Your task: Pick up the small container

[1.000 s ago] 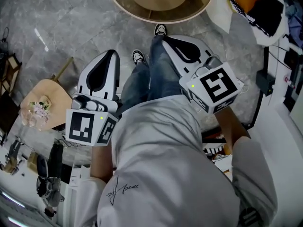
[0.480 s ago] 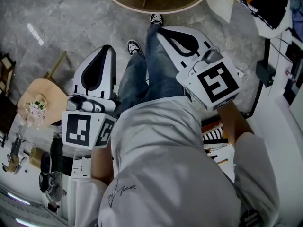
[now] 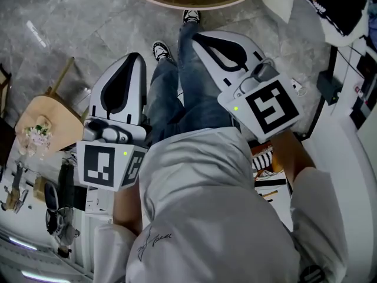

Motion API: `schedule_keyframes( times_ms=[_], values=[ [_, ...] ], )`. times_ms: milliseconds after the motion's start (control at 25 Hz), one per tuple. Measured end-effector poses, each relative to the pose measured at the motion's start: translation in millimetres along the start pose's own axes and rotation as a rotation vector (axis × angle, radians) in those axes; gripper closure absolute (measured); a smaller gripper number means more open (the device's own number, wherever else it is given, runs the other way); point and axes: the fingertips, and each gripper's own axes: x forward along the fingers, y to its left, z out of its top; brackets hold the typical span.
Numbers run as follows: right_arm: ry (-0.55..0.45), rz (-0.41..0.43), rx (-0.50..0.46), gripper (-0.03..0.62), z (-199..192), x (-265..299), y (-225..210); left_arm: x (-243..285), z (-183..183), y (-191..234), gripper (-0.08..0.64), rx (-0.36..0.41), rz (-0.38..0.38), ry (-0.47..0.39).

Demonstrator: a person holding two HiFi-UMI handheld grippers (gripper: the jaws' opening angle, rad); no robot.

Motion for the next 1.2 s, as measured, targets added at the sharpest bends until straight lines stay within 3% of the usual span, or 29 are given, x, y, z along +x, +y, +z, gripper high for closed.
schedule_keyframes(
  times_ms=[400, 760, 1200],
  values=[
    [0.014, -0.008, 0.008, 0.575, -20, 32, -29, 32, -20, 24, 0.541, -0.024, 0.039, -0.003],
    [-0.021, -0.050, -0.025, 0.575, -25, 60, -61, 61, -41, 31, 0.541, -0.024, 0.044, 0.008],
    [-0.096, -0.071, -0.056, 0.575, -27, 84, -89, 97, -48, 36, 0.541, -0.047, 0.038, -0.040]
  ],
)
